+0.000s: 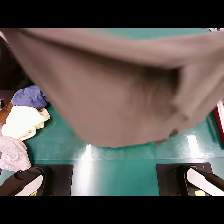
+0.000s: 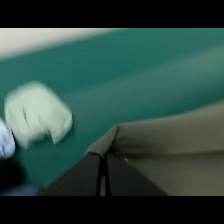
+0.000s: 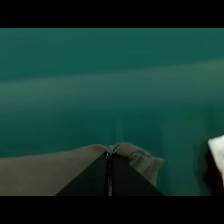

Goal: Fold the shirts.

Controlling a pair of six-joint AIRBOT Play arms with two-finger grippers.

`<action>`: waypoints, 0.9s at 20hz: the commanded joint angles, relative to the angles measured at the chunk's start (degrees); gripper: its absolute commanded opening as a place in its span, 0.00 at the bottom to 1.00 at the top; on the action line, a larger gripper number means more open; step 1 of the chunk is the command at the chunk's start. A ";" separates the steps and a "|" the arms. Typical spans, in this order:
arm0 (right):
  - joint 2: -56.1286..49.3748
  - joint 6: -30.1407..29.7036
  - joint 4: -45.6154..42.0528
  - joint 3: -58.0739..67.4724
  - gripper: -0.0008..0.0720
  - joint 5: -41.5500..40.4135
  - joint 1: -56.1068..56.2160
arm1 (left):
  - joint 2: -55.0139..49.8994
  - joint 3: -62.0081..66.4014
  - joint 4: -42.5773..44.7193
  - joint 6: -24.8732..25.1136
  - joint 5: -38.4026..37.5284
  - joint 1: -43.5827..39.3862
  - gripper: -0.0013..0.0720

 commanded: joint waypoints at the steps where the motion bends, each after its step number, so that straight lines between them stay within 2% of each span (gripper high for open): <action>1: -8.61 1.07 -0.42 -9.29 0.03 7.30 3.85 | -7.37 -11.45 0.76 -0.87 -3.30 0.04 0.05; 3: -12.96 1.03 -0.46 -14.36 0.03 2.29 6.45 | -13.20 -15.26 0.74 -0.87 1.20 0.04 0.05; 6: -17.49 1.09 -0.35 -20.79 0.03 -11.23 9.42 | -22.16 -16.00 0.42 -0.92 8.85 0.04 0.05; 9: -20.41 1.09 -0.28 -23.47 0.04 -20.46 11.26 | -27.65 -15.98 0.02 -2.93 12.28 0.04 0.07; 10: -21.09 1.11 -0.17 -23.45 0.07 -21.92 11.26 | -28.30 -15.98 0.44 -2.95 12.52 0.04 0.43; 11: -21.38 1.11 -0.20 -23.45 0.34 -22.80 11.26 | -28.39 -15.98 1.25 -3.34 12.50 0.07 0.76; 12: -21.35 1.11 -0.20 -23.32 0.65 -22.95 10.88 | -28.22 -15.74 2.80 -4.11 12.04 0.07 0.79; 13: -21.35 1.11 -0.20 -22.56 0.65 -22.16 10.23 | -28.15 -14.78 4.59 -4.13 10.10 0.07 0.79; 15: -20.41 1.07 -0.17 -20.79 0.65 -18.99 9.09 | -27.98 -12.39 7.65 -4.07 3.10 0.07 0.68; 16: -19.26 1.05 -0.17 -20.44 0.61 -17.27 8.44 | -27.43 -12.48 7.87 -3.82 0.15 0.35 0.67; 18: -16.72 -0.24 -0.20 -20.48 0.61 -15.15 8.09 | -25.59 -15.37 5.05 -3.82 -3.08 1.81 0.67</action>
